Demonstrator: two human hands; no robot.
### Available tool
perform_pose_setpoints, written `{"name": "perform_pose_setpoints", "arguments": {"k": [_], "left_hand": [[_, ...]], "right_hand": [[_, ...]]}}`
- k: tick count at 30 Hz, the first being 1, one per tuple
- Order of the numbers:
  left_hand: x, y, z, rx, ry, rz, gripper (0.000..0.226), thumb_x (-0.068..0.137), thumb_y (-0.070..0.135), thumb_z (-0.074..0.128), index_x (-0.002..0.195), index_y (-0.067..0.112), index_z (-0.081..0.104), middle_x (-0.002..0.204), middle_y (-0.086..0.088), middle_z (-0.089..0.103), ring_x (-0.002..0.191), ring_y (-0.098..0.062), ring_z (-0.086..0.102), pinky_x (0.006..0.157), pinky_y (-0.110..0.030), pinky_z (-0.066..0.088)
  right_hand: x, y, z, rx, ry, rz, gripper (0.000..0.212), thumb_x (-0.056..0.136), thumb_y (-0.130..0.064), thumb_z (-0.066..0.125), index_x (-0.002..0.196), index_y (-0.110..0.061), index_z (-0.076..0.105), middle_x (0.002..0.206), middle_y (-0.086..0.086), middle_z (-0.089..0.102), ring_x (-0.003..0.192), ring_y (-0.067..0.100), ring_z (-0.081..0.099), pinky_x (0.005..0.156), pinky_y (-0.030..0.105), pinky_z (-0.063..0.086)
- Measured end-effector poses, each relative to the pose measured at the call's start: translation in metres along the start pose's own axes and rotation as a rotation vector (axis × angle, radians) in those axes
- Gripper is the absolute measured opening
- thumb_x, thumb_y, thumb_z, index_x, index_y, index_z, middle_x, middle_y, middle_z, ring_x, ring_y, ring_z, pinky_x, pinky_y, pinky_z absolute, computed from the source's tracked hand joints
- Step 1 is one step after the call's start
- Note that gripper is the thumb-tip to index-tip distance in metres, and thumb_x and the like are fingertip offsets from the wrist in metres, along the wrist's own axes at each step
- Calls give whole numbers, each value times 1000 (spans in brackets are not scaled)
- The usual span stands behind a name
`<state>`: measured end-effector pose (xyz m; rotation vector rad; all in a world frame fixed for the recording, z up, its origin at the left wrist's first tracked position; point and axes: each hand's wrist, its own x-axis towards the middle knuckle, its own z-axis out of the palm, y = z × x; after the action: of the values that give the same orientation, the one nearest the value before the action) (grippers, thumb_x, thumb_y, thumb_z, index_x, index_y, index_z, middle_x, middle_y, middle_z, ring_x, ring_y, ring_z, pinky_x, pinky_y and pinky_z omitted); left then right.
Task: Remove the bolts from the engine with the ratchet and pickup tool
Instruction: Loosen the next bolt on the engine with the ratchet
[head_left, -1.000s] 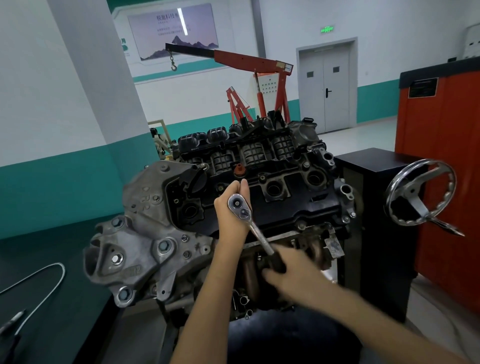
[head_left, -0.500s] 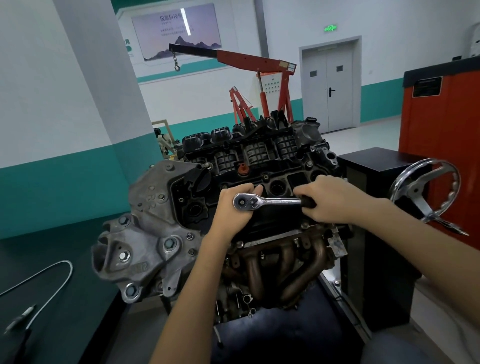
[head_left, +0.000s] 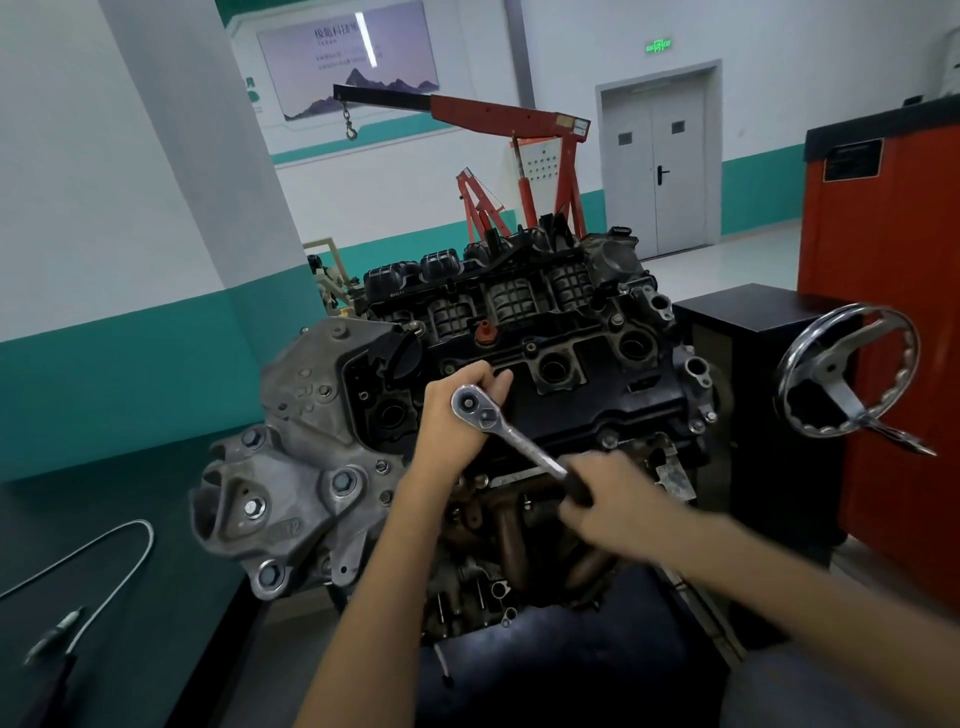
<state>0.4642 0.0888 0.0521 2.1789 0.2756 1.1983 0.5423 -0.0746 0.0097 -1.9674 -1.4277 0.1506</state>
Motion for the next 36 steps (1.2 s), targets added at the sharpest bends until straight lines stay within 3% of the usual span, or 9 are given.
{"name": "perform_pose_setpoints", "arguments": {"k": [4, 7, 12, 14, 17, 23, 28, 32, 36], "left_hand": [[7, 5, -7, 73, -180, 61, 51, 93, 14, 64, 53, 17, 33, 48, 13, 32, 48, -5, 27, 48, -20, 23], [4, 10, 7, -41, -75, -41, 53, 96, 12, 58, 53, 19, 28, 47, 13, 30, 48, -4, 25, 50, -20, 22], [0, 9, 23, -272, 203, -147, 49, 99, 8, 52, 58, 18, 26, 52, 12, 24, 50, -4, 21, 52, -19, 21], [2, 15, 30, -271, 251, -146, 50, 99, 6, 52, 59, 19, 25, 52, 12, 22, 49, -4, 20, 53, -18, 20], [1, 16, 29, -311, 231, -154, 49, 98, 1, 51, 60, 17, 25, 54, 10, 21, 49, -4, 19, 56, -21, 18], [0, 3, -4, 26, -49, -69, 42, 91, 20, 67, 57, 16, 42, 53, 0, 42, 51, -6, 35, 51, -17, 31], [0, 7, -3, -76, -73, -114, 53, 94, 29, 62, 52, 18, 33, 50, 9, 31, 51, -11, 27, 51, -26, 24], [-6, 6, 11, -231, 123, -163, 52, 99, 24, 55, 54, 19, 29, 48, 13, 28, 48, -4, 25, 48, -17, 24], [-3, 11, 22, -231, 186, -182, 51, 99, 20, 54, 58, 17, 25, 47, 13, 23, 47, -4, 22, 49, -16, 22]], "right_hand": [[34, 13, -77, -523, 9, -112, 14, 84, -24, 59, 75, -28, 48, 63, -13, 43, 53, 4, 43, 48, 19, 29], [43, 9, -90, -603, 94, -111, 31, 81, -26, 60, 61, -30, 36, 60, -12, 41, 53, 3, 38, 47, 22, 26], [3, 3, -4, -20, 65, 57, 21, 81, -20, 62, 69, -27, 46, 67, -3, 53, 58, 10, 52, 52, 18, 39], [-10, -13, 36, 304, 87, 106, 13, 80, -11, 62, 77, -21, 54, 64, -6, 56, 52, -1, 53, 48, 8, 38], [-11, -27, 63, 454, 126, 148, 8, 79, -9, 59, 77, -17, 58, 66, 1, 61, 56, 5, 56, 49, 15, 41], [17, 5, -32, -303, 52, 9, 7, 84, -26, 58, 90, -26, 54, 73, -7, 38, 75, 22, 55, 66, 24, 40], [49, -3, -88, -626, 76, -198, 5, 85, -26, 57, 86, -22, 55, 64, -12, 36, 65, 17, 44, 61, 29, 38], [23, 4, -45, -379, 82, -45, 26, 81, -24, 60, 66, -30, 39, 66, -7, 46, 61, 17, 51, 59, 26, 40], [-16, -13, 34, 358, -2, 53, 15, 79, -8, 62, 86, -19, 55, 64, -5, 55, 46, 0, 53, 46, 16, 41]]}}
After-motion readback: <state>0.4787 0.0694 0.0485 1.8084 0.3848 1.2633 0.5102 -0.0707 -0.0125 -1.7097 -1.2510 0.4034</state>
